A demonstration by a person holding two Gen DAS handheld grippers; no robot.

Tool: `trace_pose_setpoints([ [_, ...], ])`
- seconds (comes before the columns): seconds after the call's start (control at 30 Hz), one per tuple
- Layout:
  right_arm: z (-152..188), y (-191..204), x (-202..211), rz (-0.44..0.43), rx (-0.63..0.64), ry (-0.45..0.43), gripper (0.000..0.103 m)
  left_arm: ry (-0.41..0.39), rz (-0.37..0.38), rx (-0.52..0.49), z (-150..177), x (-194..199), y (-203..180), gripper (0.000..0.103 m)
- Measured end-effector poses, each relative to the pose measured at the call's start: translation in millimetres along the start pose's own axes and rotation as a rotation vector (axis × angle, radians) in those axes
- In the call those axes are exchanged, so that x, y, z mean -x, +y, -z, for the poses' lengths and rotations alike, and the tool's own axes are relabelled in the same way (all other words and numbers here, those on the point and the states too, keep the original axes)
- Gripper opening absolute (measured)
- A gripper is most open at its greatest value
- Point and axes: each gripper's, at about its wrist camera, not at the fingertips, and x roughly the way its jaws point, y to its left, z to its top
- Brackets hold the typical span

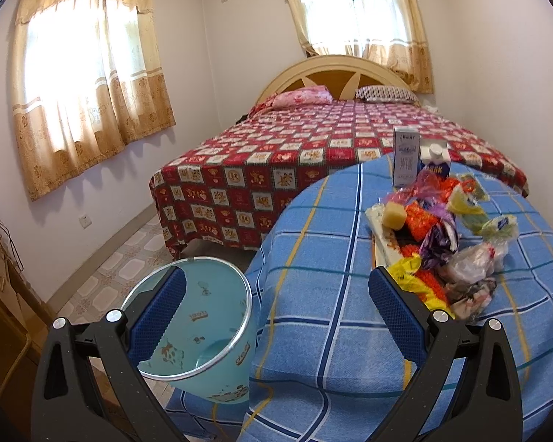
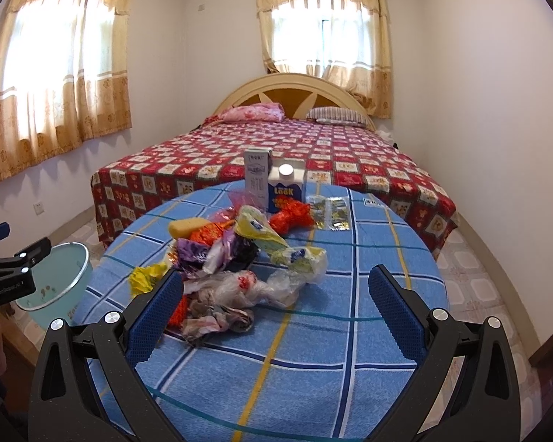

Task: Collect trash
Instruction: 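Grasp the yellow plastic bag with the left tool while the right tool grasps a white-yellow wrapper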

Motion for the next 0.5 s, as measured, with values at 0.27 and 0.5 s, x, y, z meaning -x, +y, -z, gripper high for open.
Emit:
trace_pose_setpoints([
  [0.27, 9, -10, -14, 0.022, -0.004, 0.034, 0.099, 0.049, 0.027, -0.034, 13, -15, -20, 0.097],
  [0.5, 21, -33, -38, 0.082, -0.033, 0.094, 0.099, 0.119, 0.091, -0.027, 24, -40, -47, 0.097],
])
